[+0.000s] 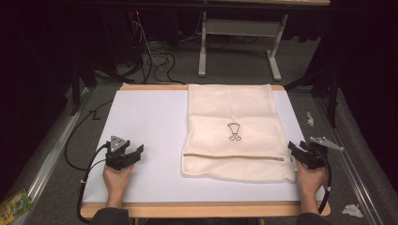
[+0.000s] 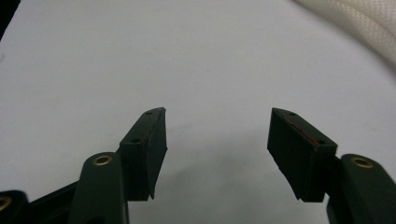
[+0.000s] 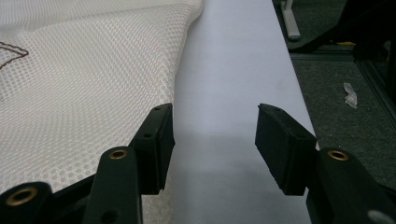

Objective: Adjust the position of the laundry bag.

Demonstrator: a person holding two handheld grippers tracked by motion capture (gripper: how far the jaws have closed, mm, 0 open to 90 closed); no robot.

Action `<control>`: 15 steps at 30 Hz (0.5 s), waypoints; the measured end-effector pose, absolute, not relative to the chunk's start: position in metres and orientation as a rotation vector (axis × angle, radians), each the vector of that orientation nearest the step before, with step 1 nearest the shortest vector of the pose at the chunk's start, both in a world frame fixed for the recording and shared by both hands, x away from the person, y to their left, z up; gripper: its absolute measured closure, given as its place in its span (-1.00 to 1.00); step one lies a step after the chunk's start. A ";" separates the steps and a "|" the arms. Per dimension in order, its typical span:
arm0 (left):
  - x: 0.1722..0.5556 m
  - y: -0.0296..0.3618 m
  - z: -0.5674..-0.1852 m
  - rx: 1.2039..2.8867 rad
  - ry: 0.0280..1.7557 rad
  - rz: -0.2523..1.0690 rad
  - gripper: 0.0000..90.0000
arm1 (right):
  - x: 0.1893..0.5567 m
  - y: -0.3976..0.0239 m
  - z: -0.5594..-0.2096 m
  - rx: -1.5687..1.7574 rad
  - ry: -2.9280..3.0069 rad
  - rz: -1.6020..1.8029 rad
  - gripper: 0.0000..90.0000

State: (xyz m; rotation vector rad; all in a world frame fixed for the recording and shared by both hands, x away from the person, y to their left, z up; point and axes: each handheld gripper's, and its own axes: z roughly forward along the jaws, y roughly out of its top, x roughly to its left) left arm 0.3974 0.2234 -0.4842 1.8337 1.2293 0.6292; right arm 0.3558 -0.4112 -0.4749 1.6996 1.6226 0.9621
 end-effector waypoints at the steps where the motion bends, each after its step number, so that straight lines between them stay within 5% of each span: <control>1: 0.397 0.223 -0.484 1.834 1.229 0.629 -0.16 | 0.356 -0.411 -0.475 1.700 1.623 0.962 0.06; 15: 0.398 0.224 -0.484 1.834 1.217 0.611 -0.22 | 0.356 -0.411 -0.475 1.694 1.632 0.956 0.06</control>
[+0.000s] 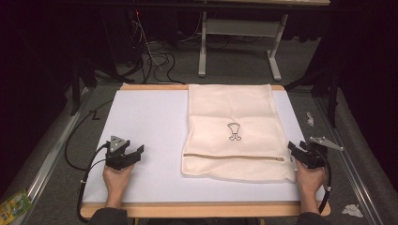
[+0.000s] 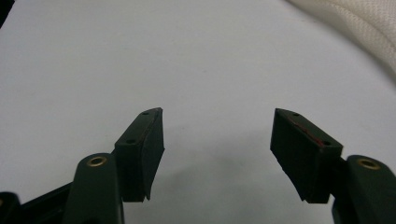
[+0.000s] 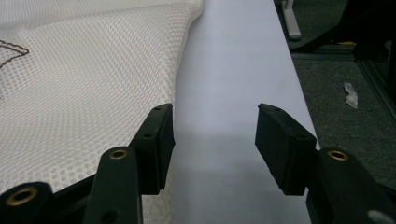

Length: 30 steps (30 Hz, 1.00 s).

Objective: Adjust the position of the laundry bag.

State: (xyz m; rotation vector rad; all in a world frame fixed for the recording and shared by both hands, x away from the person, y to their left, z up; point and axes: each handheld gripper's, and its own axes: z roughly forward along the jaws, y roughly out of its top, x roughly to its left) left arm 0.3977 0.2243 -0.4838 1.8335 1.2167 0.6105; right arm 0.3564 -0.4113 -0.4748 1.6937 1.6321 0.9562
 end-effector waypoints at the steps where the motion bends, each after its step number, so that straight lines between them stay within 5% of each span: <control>1: 0.398 0.225 -0.484 1.832 1.217 0.608 -0.23 | 0.357 -0.411 -0.475 1.690 1.634 0.955 0.07; 30: 0.398 0.210 -0.469 1.841 1.202 0.464 -0.26 | 0.350 -0.409 -0.464 1.673 1.686 1.014 0.12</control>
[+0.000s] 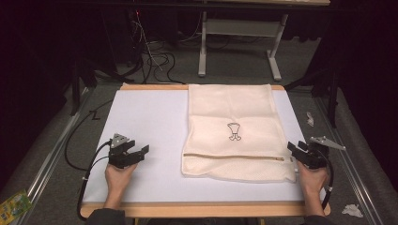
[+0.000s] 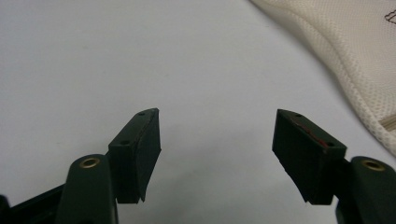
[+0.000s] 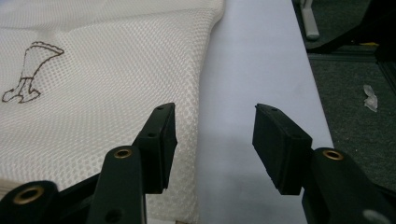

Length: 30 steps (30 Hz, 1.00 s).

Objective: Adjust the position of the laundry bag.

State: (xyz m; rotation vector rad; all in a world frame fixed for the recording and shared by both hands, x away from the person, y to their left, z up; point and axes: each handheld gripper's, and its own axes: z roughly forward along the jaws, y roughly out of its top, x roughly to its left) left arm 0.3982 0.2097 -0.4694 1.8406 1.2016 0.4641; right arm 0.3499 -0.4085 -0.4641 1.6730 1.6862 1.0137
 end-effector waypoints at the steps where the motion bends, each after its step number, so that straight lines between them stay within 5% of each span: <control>1: 0.398 0.207 -0.468 1.848 1.196 0.458 -0.26 | 0.349 -0.408 -0.464 1.667 1.696 1.014 0.12; 30: 0.413 0.107 -0.440 1.991 1.051 0.278 -0.25 | 0.360 -0.391 -0.453 1.698 1.863 0.964 0.12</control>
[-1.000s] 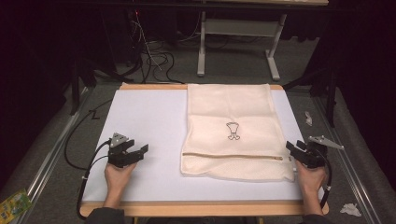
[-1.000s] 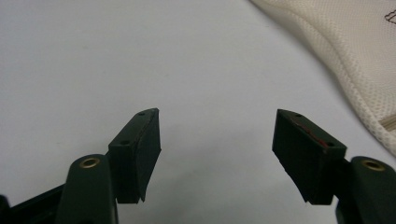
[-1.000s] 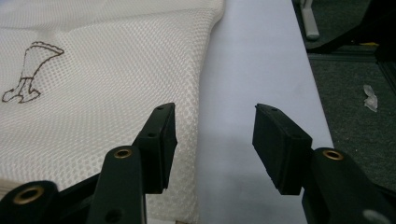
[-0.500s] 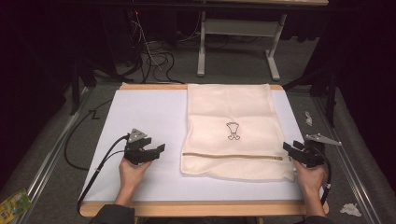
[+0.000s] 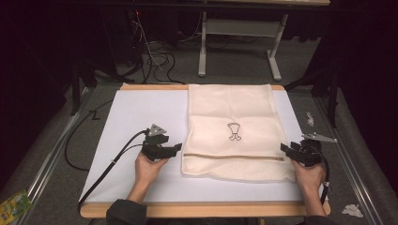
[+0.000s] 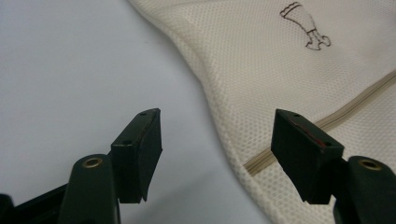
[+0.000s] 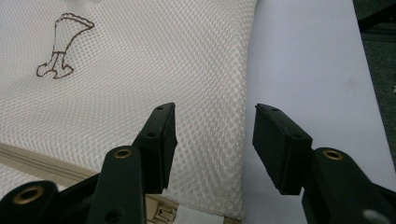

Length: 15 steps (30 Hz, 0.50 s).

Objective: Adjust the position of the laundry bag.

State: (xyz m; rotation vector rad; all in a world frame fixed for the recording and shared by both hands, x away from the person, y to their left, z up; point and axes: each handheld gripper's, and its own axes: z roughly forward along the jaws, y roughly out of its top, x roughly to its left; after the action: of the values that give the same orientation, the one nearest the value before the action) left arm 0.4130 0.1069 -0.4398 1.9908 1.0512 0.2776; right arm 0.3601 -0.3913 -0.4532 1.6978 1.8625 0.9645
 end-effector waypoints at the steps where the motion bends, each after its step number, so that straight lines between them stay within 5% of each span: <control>1: 0.414 0.104 -0.440 2.002 1.049 0.281 -0.25 | 0.361 -0.391 -0.452 1.700 1.863 0.965 0.12; 15: 0.433 0.066 -0.452 2.069 1.080 0.227 -0.19 | 0.375 -0.390 -0.455 1.749 1.874 0.924 0.16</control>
State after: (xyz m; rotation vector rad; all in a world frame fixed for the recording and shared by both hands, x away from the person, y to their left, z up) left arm 0.4326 0.0660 -0.4519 2.0686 1.0805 0.2274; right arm 0.3755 -0.3900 -0.4553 1.7492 1.8745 0.9235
